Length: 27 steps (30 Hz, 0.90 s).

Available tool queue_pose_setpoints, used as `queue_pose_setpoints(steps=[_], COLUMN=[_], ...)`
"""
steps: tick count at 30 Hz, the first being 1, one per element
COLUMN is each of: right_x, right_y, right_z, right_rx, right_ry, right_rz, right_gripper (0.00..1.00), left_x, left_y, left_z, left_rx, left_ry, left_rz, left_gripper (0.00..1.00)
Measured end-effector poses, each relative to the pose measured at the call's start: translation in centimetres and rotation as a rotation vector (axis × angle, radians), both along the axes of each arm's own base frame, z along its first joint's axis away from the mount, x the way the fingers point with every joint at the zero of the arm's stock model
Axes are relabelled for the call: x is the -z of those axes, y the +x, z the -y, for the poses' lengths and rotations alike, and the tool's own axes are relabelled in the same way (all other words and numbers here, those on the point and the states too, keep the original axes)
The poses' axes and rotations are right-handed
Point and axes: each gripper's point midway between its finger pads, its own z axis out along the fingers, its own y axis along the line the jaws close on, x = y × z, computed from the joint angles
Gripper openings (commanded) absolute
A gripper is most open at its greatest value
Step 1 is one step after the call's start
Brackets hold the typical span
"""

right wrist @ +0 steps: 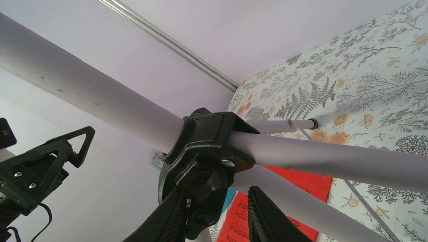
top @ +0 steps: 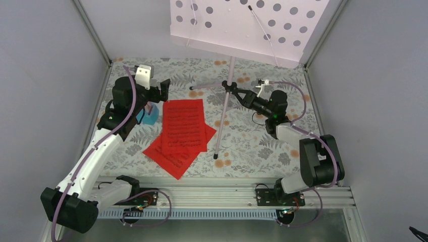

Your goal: Pack up the instrument practice props

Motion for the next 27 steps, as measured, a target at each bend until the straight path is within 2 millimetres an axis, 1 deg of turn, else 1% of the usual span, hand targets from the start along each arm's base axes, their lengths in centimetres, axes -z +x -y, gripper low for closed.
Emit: queue_pose_setpoints(steps=[5, 11, 15, 21, 27], right_x=[-0.36, -0.4, -0.3, -0.36, -0.46], right_y=[-0.06, -0.1, -0.05, 0.04, -0.03], right_z=[-0.06, -0.08, -0.01, 0.07, 0.22], right_rx=[-0.006, -0.01, -0.006, 0.0, 0.055], right_ry=[0.004, -0.011, -0.063, -0.235, -0.497], right_rz=[0.017, 0.039, 0.097, 0.239, 0.435], right_gripper=[0.14, 0.08, 0.06, 0.07, 0.07], left_x=[0.05, 0.15, 0.22, 0.36, 0.39], left_y=[0.03, 0.0, -0.01, 0.06, 0.07], left_z=[0.02, 0.03, 0.03, 0.05, 0.06], left_rx=[0.0, 0.002, 0.002, 0.002, 0.002], left_ry=[0.0, 0.001, 0.002, 0.003, 0.003], left_rz=[-0.001, -0.006, -0.008, -0.012, -0.013], left_gripper=[1.0, 1.0, 1.0, 1.0, 1.0])
